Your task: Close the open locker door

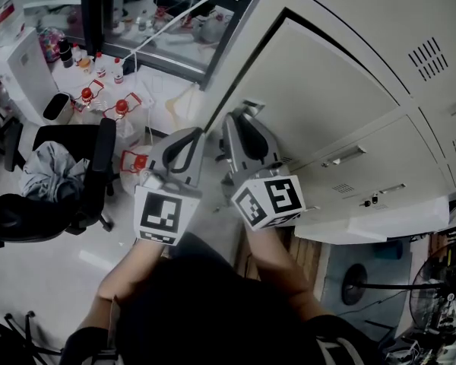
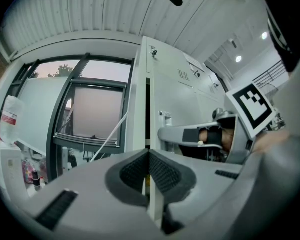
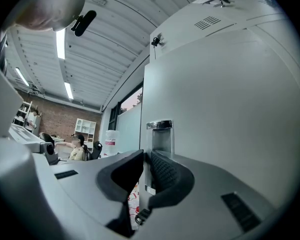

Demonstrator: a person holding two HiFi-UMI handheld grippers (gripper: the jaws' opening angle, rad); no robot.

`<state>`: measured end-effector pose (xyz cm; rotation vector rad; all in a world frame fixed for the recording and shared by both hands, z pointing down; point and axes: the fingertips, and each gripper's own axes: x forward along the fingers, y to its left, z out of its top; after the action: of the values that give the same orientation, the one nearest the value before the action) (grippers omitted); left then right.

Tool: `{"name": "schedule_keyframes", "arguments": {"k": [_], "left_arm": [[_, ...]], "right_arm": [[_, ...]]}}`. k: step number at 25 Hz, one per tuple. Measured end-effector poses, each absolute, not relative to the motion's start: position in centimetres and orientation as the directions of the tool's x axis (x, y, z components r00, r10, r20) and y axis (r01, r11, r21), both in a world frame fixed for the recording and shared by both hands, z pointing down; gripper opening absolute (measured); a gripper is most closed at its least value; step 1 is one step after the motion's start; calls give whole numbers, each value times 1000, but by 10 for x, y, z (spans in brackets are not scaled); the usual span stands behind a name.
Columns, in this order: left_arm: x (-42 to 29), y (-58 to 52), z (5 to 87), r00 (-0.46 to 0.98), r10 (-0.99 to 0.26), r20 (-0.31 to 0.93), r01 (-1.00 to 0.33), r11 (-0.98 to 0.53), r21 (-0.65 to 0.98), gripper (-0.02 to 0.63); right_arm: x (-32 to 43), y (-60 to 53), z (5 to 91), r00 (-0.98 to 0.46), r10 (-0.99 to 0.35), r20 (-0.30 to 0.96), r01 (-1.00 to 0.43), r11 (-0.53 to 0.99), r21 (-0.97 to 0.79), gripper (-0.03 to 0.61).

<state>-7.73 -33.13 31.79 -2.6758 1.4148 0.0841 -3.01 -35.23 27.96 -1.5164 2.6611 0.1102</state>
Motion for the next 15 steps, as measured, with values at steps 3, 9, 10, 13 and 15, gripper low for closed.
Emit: {"name": "schedule_keyframes", "arguments": {"k": [3, 9, 10, 13, 15], "left_arm": [[-76, -334, 318, 564, -820, -102, -826, -559, -73, 2], [-75, -340, 319, 563, -821, -101, -827, -558, -69, 2], [-76, -341, 319, 561, -822, -101, -828, -557, -68, 2], [-77, -344, 321, 557, -825, -99, -831, -553, -65, 2], [-77, -346, 322, 555, -826, -96, -832, -552, -63, 2]], "right_arm": [[-30, -355, 280, -501, -860, -100, -865, 501, 24, 54], [-29, -363, 279, -480, -872, -98, -877, 480, 23, 51], [-29, -364, 279, -476, -874, -98, -879, 476, 23, 51], [-28, -368, 280, -463, -881, -99, -886, 463, 21, 49], [-28, -370, 280, -457, -884, -99, -889, 457, 21, 49]]}}
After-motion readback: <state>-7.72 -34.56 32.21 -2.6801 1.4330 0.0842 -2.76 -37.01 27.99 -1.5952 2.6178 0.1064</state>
